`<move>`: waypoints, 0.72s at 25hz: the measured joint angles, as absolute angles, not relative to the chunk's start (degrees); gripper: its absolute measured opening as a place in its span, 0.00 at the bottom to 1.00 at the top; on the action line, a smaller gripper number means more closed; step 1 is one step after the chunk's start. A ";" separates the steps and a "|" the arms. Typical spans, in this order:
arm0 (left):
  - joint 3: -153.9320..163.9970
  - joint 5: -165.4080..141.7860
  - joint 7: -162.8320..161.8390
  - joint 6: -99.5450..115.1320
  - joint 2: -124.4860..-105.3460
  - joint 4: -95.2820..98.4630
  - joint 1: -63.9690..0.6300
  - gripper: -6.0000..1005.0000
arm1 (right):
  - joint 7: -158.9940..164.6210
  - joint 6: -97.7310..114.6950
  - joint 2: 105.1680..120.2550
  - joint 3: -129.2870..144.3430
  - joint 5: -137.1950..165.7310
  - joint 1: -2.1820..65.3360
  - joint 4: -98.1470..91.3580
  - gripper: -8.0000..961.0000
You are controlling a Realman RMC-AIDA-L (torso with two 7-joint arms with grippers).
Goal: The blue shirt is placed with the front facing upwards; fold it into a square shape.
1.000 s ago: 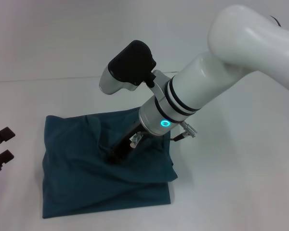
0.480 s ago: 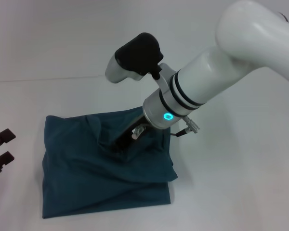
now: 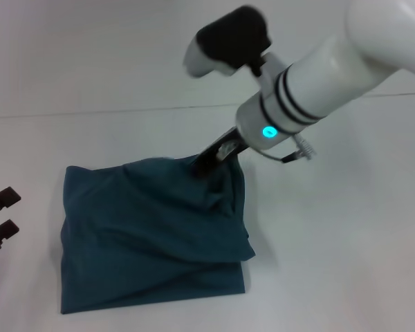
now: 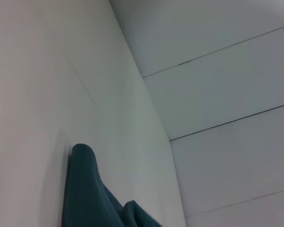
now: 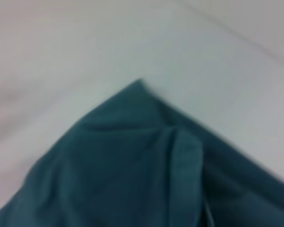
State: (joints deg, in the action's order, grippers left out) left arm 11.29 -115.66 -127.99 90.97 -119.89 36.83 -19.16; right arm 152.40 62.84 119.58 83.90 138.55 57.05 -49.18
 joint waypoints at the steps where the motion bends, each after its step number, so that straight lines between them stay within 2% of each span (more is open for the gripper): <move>1: 11.24 -115.66 -127.97 90.97 -119.89 36.83 -19.16 0.93 | 153.10 63.36 119.61 83.23 139.63 56.25 -50.89 0.03; 18: 11.50 -115.61 -127.85 90.97 -120.02 36.83 -19.34 0.93 | 158.39 62.08 119.76 76.58 151.63 54.81 -53.49 0.04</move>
State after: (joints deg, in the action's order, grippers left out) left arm 11.50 -115.61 -127.85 90.97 -120.02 36.83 -19.34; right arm 158.39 62.08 119.76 76.58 151.63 54.81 -53.49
